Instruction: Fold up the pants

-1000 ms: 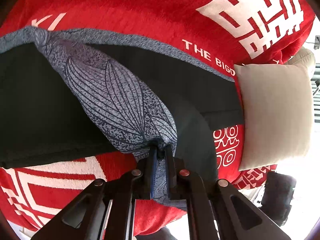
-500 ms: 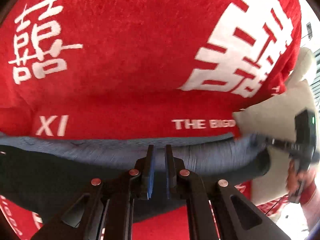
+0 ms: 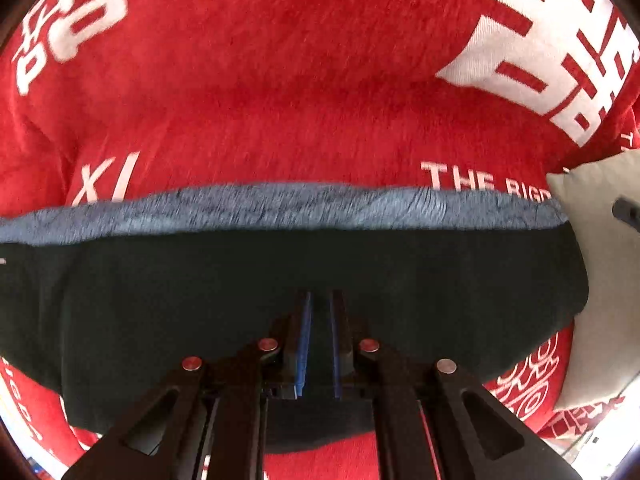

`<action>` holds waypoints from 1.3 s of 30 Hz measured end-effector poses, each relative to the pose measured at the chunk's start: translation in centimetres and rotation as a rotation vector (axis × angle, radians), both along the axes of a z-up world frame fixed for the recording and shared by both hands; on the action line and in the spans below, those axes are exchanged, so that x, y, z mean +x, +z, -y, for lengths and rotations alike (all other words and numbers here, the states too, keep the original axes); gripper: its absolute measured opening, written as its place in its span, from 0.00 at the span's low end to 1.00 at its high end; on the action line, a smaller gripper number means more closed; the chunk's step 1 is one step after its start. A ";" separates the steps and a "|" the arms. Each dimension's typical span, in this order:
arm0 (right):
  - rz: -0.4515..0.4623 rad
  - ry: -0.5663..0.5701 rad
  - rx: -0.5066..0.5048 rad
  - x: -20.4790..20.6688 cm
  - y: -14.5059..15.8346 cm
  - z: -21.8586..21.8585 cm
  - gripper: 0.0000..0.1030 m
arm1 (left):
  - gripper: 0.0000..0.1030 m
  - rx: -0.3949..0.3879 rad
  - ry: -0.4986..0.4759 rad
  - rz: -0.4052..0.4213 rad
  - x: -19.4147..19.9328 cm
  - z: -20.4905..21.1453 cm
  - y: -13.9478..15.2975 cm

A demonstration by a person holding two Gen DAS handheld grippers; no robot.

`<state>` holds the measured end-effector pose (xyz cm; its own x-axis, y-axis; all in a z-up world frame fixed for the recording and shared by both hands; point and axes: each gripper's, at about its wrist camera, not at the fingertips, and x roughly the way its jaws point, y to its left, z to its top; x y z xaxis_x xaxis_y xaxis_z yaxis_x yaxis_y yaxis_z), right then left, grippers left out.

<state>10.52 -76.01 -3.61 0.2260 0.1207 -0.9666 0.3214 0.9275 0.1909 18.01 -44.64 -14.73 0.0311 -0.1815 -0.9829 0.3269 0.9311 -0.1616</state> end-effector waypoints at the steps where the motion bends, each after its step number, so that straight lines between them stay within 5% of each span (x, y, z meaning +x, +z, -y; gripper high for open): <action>1: -0.007 0.005 -0.001 -0.1 -0.3 -0.3 0.31 | 0.09 0.002 -0.006 0.010 0.5 0.4 0.0; 8: -0.210 0.012 0.033 -3.4 -8.9 -2.2 0.27 | 0.09 0.063 -0.106 0.017 -1.6 1.3 -2.3; 11: -0.113 -0.043 0.067 -5.9 -7.8 -1.8 0.32 | 0.09 0.081 -0.161 0.051 -3.3 1.0 -1.7; 14: -0.028 -0.153 0.218 -8.5 -5.3 -0.9 0.50 | 0.09 0.025 -0.071 0.005 -3.2 -1.0 -0.5; 20: -0.046 -0.318 0.405 -12.3 -6.5 -2.5 0.51 | 0.09 -0.117 0.066 -0.133 -5.2 -4.5 0.7; 26: -0.034 -0.397 0.546 -12.3 -8.9 -6.3 0.51 | 0.09 -0.269 0.312 -0.288 -8.3 -8.5 -0.2; 33: -0.058 -0.367 0.569 -10.6 -10.4 -9.6 0.51 | 0.09 -0.271 0.396 -0.328 -9.9 -10.7 -1.1; 39: -0.021 -0.451 0.571 -10.3 -9.9 -7.9 0.51 | 0.09 -0.328 0.447 -0.318 -8.8 -11.2 -1.0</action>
